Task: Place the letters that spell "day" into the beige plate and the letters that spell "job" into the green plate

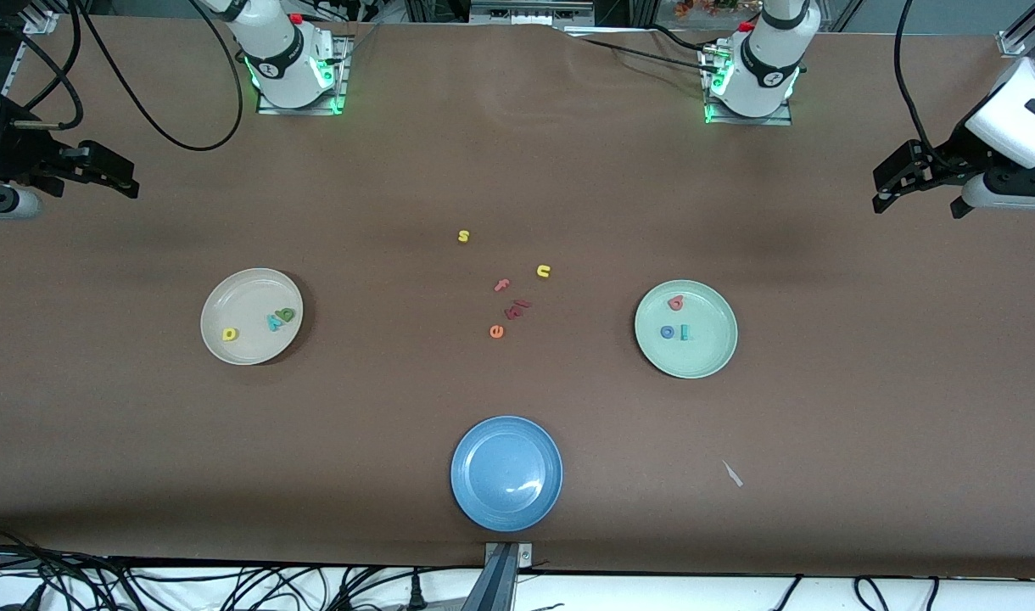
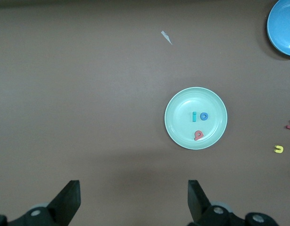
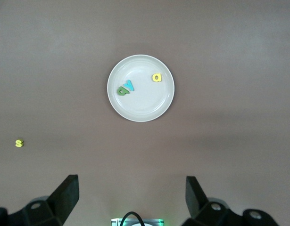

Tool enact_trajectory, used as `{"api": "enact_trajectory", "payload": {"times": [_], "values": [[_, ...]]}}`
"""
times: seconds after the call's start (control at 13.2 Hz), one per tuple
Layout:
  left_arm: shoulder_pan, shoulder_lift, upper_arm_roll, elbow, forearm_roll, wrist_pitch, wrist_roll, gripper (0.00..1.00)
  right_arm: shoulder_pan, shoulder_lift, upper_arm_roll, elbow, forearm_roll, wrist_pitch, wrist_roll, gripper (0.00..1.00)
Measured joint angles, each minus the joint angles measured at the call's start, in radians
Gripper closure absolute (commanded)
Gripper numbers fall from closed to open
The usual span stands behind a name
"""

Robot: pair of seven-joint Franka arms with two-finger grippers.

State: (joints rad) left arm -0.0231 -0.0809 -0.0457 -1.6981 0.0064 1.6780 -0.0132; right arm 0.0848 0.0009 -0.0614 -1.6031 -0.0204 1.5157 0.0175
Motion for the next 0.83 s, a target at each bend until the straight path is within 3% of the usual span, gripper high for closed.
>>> {"api": "enact_trajectory", "payload": {"times": [0.83], "values": [[0.000, 0.028, 0.000, 0.034, -0.006, -0.083, -0.003, 0.00, 0.000, 0.000, 0.003, -0.013, 0.000, 0.030, -0.019, 0.00]]}}
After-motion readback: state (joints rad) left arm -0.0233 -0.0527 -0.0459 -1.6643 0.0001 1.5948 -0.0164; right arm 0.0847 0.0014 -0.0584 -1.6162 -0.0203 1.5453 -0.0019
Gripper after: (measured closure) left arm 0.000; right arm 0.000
